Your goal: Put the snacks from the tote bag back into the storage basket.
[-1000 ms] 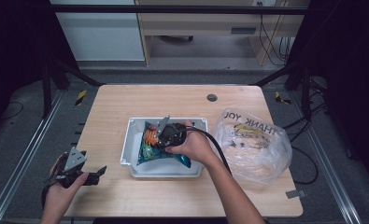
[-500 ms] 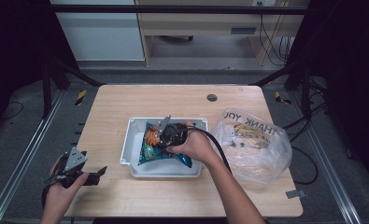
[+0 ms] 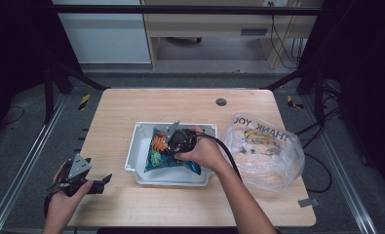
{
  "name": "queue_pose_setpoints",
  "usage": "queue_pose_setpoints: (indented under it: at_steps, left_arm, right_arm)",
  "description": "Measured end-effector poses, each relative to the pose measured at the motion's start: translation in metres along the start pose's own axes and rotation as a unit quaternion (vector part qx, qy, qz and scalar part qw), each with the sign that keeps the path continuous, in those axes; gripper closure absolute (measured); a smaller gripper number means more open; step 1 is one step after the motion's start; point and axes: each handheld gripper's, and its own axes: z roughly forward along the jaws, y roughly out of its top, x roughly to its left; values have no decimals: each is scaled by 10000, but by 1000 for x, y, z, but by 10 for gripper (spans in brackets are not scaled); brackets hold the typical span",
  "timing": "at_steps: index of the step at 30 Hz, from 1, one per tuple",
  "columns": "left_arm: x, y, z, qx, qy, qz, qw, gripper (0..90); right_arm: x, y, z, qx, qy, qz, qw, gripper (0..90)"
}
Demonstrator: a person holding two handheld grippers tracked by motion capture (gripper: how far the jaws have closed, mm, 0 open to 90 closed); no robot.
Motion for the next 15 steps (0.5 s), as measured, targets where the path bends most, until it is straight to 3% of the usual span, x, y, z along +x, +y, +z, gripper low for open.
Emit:
queue_pose_setpoints:
  at_steps: [15]
  left_arm:
    - [0, 0, 0, 2, 9, 14, 10000, 35]
  right_arm:
    - [2, 2, -4, -137, -268, 193, 9994, 268]
